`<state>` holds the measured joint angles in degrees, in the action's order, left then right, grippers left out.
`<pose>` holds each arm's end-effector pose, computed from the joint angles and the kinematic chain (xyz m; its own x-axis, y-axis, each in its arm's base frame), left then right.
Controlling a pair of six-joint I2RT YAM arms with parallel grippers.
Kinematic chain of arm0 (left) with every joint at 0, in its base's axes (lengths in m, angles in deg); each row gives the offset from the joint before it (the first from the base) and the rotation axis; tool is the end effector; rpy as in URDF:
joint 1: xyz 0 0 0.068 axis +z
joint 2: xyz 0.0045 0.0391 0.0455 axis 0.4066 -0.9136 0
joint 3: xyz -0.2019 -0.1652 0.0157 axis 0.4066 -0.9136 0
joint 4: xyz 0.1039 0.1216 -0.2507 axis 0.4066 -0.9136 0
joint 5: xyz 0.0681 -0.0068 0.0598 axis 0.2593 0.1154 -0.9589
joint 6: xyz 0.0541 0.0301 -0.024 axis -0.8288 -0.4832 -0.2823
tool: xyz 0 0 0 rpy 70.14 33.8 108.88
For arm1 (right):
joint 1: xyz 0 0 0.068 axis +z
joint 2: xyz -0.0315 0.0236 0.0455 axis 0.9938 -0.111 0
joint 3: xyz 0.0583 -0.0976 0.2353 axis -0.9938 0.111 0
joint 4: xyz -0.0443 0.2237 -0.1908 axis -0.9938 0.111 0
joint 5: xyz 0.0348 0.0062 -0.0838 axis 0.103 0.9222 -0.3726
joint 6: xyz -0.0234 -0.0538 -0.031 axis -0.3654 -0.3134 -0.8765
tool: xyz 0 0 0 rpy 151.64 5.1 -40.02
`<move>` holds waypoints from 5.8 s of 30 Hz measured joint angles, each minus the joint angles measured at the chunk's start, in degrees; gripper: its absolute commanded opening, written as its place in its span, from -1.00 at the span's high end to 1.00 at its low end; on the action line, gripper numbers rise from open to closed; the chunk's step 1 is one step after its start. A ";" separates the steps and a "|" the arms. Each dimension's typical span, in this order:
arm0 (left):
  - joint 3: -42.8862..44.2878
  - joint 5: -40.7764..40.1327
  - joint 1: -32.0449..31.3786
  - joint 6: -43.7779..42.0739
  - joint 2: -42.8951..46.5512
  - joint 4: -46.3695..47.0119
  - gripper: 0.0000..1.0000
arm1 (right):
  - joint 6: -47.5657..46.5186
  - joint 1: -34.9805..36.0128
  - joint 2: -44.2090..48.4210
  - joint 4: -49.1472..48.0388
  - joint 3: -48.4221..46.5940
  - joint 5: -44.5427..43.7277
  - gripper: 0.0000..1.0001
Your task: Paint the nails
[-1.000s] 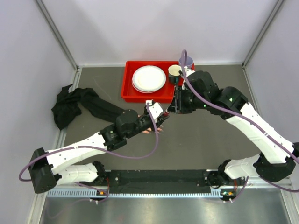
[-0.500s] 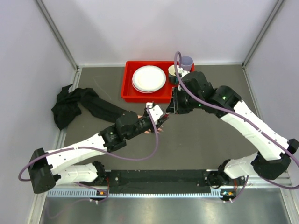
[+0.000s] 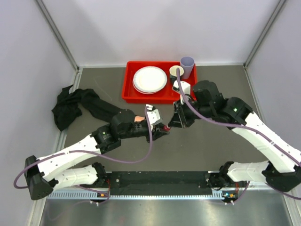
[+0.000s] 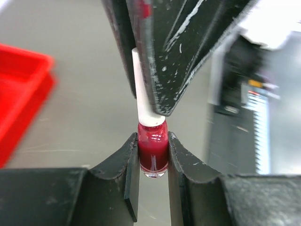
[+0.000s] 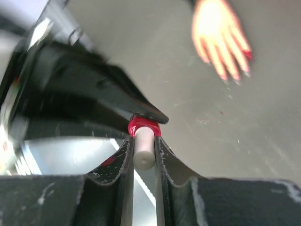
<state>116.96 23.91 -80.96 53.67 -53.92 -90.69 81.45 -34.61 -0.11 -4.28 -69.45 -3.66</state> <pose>0.1473 -0.2562 0.3171 -0.0608 0.1744 -0.9828 0.9661 0.2579 -0.0140 0.1749 0.2230 0.4079 -0.6784 -0.2767 -0.6806 -0.6732 0.6051 0.4250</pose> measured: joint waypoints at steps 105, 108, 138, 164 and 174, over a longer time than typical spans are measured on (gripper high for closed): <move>10.75 37.57 2.73 2.23 -3.93 -19.41 1.00 | -35.82 4.24 8.22 -7.82 8.96 29.55 1.00; 10.93 37.62 2.73 1.38 -4.02 -19.43 1.00 | -36.06 4.26 8.61 -7.87 8.98 29.24 1.00; 7.06 -11.50 1.36 -10.75 -3.19 -10.60 1.00 | 9.75 4.07 -0.07 -0.66 -6.73 -18.05 -0.14; 3.65 -12.70 1.36 -12.81 -1.46 -7.72 1.00 | 17.42 3.98 -6.71 -1.53 -4.35 -16.33 0.23; 3.32 -11.52 1.36 -12.96 -0.37 -8.15 1.00 | 16.70 3.69 -6.71 -2.23 -3.56 -15.69 0.66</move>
<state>120.29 12.39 -79.60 40.71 -54.29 -98.84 98.15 -30.92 -6.82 -6.51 -73.01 -19.36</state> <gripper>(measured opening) 0.298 0.276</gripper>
